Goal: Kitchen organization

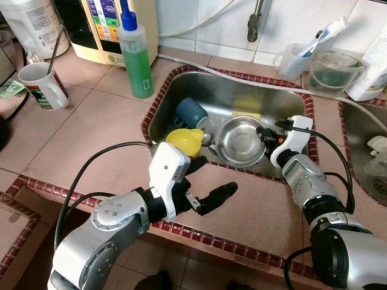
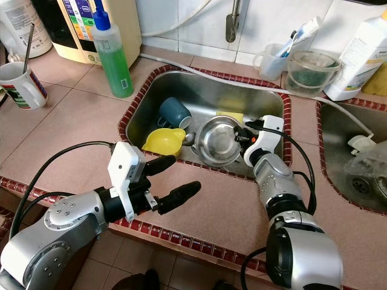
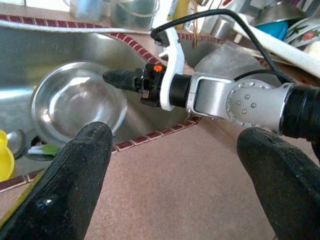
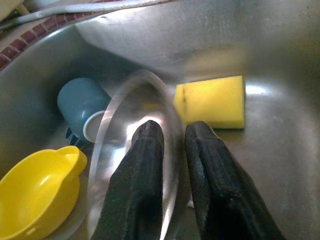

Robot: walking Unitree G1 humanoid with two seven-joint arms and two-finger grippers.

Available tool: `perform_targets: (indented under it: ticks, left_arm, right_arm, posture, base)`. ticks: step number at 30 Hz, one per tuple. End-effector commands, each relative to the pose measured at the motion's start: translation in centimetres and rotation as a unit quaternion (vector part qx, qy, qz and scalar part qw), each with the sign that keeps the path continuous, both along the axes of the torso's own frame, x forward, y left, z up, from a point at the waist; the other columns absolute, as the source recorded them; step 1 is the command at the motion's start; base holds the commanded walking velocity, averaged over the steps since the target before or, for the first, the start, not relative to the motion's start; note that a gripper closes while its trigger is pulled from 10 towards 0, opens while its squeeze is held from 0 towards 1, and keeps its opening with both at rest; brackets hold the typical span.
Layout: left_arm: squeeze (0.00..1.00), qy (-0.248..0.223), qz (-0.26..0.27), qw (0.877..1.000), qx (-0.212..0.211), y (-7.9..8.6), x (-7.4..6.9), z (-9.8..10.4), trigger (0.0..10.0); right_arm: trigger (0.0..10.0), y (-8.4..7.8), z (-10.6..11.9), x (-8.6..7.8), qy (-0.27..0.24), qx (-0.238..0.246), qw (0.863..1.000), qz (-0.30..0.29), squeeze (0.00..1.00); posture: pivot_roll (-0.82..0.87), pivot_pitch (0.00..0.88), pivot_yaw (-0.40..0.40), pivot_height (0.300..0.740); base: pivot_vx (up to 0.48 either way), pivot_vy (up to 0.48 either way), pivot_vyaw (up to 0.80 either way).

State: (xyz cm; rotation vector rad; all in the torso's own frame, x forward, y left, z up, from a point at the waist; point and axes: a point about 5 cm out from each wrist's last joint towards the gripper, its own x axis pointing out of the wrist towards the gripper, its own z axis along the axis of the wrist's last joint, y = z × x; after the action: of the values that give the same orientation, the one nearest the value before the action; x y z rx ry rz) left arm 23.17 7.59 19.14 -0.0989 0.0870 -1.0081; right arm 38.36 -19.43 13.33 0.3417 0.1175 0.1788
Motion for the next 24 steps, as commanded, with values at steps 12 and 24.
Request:
perform_targets:
  ticks: [12, 24]
  left_arm:
    - [0.0, -0.017, 0.022, 1.0, -0.009, 0.4, 1.0, 0.6, 10.0]
    - [0.0, -0.022, 0.103, 0.994, -0.02, 2.0, 3.6, -0.1, 10.0]
  right_arm:
    - [10.0, 0.3, 1.0, 0.4, -0.029, 0.02, 0.999, 0.005, 1.0]
    - [10.0, 0.7, 1.7, 0.4, -0.074, 0.045, 0.996, 0.007, 1.0]
  posture:
    - [0.08, 0.144, -0.021, 0.74]
    - [0.09, 0.051, -0.027, 0.74]
  base:
    - [0.0, 0.0, 0.0]
    - [0.0, 0.0, 0.0]
